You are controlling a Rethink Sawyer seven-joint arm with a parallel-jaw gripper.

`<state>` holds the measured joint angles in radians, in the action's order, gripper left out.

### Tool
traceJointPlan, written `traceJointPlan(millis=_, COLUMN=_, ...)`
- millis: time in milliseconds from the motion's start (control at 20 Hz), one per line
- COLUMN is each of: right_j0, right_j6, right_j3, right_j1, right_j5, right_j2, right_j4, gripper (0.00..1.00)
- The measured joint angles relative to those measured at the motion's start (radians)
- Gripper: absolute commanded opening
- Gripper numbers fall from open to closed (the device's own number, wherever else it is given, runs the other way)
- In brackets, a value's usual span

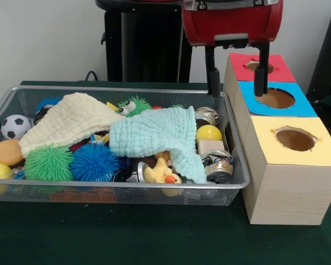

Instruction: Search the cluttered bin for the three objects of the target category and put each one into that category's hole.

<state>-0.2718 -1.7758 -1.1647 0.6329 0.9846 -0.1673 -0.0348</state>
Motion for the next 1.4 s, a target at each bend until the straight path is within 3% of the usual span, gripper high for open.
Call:
traceJointPlan(millis=500, right_j0=-0.001, right_j6=0.0, right_j3=-0.102, right_j1=0.029, right_j5=-0.044, right_j2=0.0, right_j4=0.016, gripper=1.0)
traceJointPlan(millis=950, right_j0=-0.007, right_j6=0.0, right_j3=-0.239, right_j1=0.055, right_j5=-0.153, right_j2=-0.002, right_j4=0.031, gripper=1.0)
traceJointPlan(millis=1400, right_j0=-0.045, right_j6=0.0, right_j3=-0.262, right_j1=0.06, right_j5=-0.159, right_j2=-0.016, right_j4=0.037, gripper=1.0)
